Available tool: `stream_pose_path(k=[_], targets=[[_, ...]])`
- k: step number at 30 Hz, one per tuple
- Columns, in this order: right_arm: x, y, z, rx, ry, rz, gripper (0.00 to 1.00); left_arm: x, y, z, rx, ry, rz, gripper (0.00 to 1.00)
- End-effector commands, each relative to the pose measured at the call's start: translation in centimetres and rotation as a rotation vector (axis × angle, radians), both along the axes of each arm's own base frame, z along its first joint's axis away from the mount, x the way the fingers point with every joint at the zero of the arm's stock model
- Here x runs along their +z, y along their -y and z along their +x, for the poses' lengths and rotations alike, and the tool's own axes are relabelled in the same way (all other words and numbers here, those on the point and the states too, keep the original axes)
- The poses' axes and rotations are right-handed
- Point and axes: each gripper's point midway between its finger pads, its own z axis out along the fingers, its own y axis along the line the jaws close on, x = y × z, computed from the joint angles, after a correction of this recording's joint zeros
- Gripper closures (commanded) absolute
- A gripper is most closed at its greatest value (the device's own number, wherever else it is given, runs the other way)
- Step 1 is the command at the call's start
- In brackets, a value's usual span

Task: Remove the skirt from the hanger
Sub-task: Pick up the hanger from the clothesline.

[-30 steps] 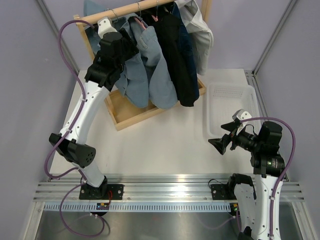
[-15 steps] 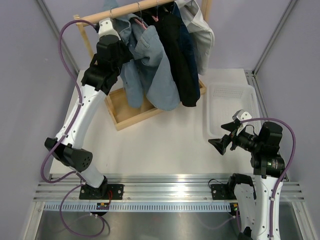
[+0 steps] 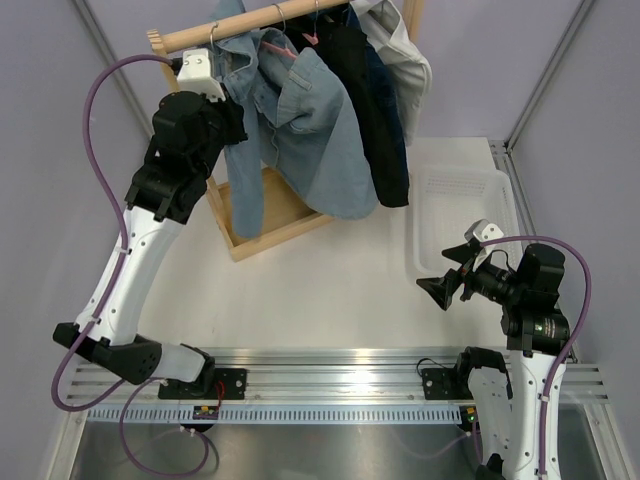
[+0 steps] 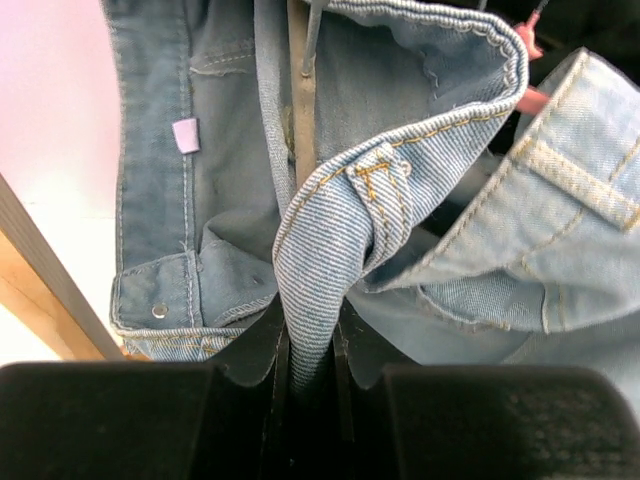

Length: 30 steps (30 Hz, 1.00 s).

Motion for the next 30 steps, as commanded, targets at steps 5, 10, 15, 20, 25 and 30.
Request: stream_pose_path(k=[5,10,15,20,25,30], targets=[[0.7,-0.3,-0.3,0.028,0.026,0.001,0.01,6.8,-0.1,-2.4,-0.061,0.247,-0.035,1.00],[0.7,-0.3,-0.3,0.026,0.029,-0.001,0.01,4.1,0.0,-3.0,-0.073,0.172,-0.041,1.00],[0.6,-0.4,-0.4,0.031,0.031,-0.002,0.01,0.8,-0.6,-4.8,-0.069,0.066,-0.067,1.00],[0.6,-0.8,-1.0,0.080,0.041,-0.008,0.00,-4.1,-0.8,-6.6,-0.082,-0.056,-0.077,1.00],[1.0,-1.8,-2.3,0.173,0.021,0.010,0.01,-8.4,0.1,-10.4,-0.177,-0.169,-0.141,1.00],[2.8,-2.1,-3.8,0.273,0.026,-0.052,0.01,-15.2,3.1,-15.2,-0.371,-0.340,-0.224,1.00]])
